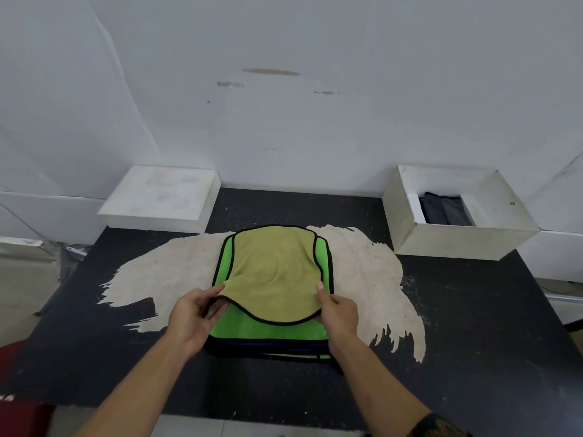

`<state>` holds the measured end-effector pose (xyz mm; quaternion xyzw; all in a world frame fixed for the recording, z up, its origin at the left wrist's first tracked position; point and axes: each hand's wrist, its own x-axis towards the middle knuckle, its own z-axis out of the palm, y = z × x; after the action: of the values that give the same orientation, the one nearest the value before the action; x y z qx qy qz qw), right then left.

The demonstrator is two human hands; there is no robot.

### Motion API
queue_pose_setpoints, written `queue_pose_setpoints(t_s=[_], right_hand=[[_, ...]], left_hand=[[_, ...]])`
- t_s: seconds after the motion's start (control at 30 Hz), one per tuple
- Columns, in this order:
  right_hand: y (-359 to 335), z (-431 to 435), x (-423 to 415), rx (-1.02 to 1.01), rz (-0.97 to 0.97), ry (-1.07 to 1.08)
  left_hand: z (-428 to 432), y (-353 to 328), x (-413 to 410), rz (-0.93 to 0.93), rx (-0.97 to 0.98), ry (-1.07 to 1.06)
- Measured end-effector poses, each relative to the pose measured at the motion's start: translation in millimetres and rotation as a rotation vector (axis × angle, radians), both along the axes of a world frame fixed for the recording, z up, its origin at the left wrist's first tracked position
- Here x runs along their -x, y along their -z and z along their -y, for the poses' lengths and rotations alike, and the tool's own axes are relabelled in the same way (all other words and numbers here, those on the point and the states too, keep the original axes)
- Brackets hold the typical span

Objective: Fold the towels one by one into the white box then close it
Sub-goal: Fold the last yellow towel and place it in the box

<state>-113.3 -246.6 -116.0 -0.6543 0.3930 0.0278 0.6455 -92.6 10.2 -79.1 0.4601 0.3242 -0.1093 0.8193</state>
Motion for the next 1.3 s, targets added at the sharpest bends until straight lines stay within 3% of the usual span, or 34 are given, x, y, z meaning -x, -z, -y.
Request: queue_pose_setpoints(t_s=[0.17,0.33,0.53,0.73,0.93,1.1,1.3], right_hand=[[-4.2,0.5,5.7,0.085,0.030,-0.013],[-15.1,6.1,11.1,0.076,0.093,-0.035],[-16.5,7.5,13.8,0.024,-0.021,-0.195],[-14.0,10.4,13.8,0.005,-0.052,-0.179],[-19.8,7.8,6.0,0.238,-0.059,-0.239],[-31.8,7.6,-8.9,0.077,0.000,-0.153],[-52.1,12.9,-22.9,-0.152,-0.079,-0.264]], left_hand=[[5.6,0.9,1.6,-0.090,-0.333,-0.067],[7.7,3.8,5.3,-0.045,-0.502,-0.034],[6.0,11.6,3.2,-0.142,-0.565,0.111],[-0.7,3.7,1.4,-0.190,-0.613,0.411],[-3.3,-11.1,-12.9,-0.150,-0.628,0.246],[5.1,-21.0,-26.6,-0.043,-0.665,0.139],[5.1,-18.1,-45.0,-0.001,-0.740,0.371]])
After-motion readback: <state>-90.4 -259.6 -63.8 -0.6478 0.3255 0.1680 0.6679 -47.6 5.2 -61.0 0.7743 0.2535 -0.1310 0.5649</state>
